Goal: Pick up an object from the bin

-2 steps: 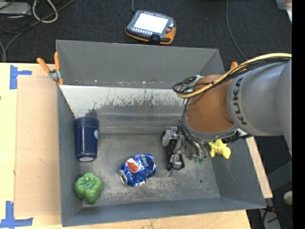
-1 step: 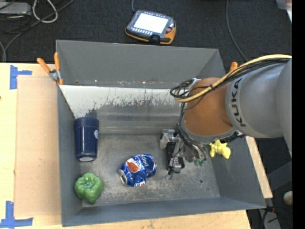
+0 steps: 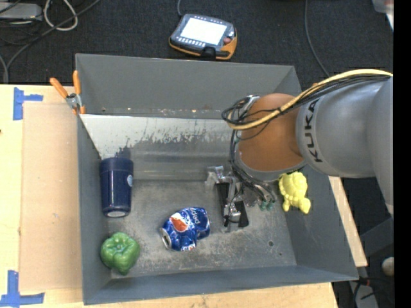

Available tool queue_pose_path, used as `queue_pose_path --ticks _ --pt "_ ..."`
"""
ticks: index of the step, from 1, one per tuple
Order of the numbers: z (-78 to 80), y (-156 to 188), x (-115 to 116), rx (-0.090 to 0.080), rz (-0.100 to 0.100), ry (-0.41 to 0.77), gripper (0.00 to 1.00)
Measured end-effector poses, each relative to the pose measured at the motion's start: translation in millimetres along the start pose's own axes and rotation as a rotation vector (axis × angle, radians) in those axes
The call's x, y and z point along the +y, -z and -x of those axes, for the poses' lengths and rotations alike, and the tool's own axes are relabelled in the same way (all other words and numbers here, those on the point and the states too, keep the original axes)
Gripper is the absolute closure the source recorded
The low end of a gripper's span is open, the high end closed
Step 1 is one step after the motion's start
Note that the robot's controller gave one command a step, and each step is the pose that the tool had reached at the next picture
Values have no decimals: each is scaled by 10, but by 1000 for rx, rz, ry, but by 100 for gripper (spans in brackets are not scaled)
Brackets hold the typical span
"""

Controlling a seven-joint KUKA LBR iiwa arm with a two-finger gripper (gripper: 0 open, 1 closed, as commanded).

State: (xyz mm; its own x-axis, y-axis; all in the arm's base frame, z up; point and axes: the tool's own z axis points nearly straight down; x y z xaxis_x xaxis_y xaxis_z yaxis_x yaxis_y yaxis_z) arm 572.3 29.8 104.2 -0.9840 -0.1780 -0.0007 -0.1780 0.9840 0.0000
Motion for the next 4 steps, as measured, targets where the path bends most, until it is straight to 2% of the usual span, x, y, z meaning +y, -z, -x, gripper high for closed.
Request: queue_pose_path --ticks 1,2,3,4 --pt "-102 -362 185 1 1 -51 0" --pt "-527 -340 -642 1 1 -96 0" --pt "-276 -345 -139 -2 4 -85 0" --pt "-170 -347 98 -3 6 -71 0"
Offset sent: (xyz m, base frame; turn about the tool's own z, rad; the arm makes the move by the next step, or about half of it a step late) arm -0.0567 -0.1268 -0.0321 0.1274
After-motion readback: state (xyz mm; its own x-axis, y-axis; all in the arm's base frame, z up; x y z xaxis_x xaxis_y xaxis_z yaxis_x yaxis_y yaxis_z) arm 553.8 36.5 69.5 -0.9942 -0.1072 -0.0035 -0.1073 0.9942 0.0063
